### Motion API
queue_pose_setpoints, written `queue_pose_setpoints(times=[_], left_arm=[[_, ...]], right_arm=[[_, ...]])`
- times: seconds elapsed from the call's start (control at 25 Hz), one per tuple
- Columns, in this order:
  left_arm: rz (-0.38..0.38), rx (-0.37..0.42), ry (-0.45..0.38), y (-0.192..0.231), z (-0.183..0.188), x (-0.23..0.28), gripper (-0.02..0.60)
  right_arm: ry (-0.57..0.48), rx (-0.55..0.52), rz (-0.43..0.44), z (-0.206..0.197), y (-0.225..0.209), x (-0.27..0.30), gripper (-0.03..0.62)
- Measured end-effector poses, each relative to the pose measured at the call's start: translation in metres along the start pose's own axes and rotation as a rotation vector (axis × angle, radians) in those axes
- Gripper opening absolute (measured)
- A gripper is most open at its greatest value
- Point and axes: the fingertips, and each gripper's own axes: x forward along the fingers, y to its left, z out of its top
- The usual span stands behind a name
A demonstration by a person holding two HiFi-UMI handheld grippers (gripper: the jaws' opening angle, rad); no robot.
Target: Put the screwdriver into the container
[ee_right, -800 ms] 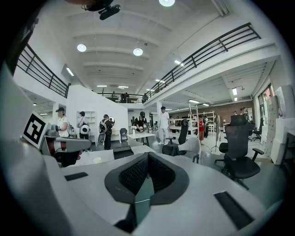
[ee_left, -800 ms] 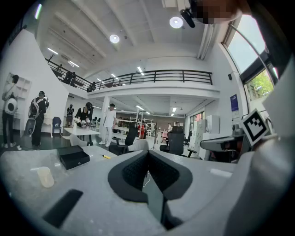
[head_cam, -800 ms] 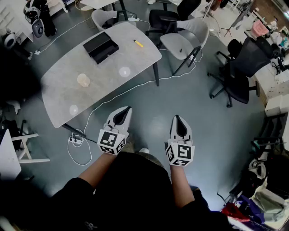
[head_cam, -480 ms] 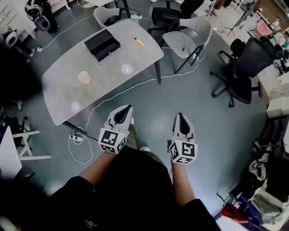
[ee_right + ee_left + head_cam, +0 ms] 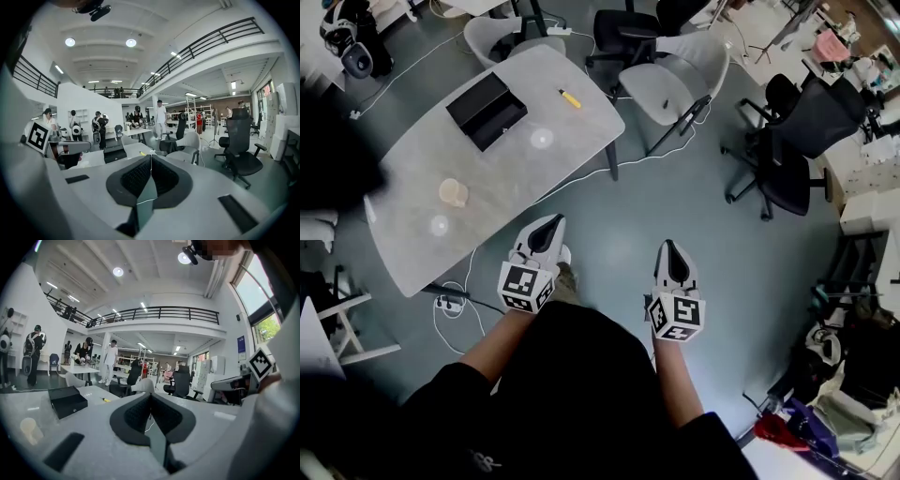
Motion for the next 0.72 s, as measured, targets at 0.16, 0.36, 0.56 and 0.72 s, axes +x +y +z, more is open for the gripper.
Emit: queue_pose_setpoints(times=[0.16,0.36,0.56,0.72], left_arm=[[-0.023,-0.009,-0.006,0.037,0.016,0.035,0.017],[-0.049,-0.049,-0.008,0.094,0.022,0.068,0.017],[-0.082,-0.054,0.024,0.128,0.026,0.095,0.017],[-0.11,-0.059,0.037,0.157,0.026,0.13,0.017]], right_arm=[[0.011,0.0,0.01,0.019,0.01,0.055,0.012],[0.017,-0.028,0.049,0.041,0.051,0.137,0.012],[0.048,-0.032,0.043,0.055,0.065,0.185,0.012],[0.076,-0.041,0.035,0.058,0.063,0.217,0.012]])
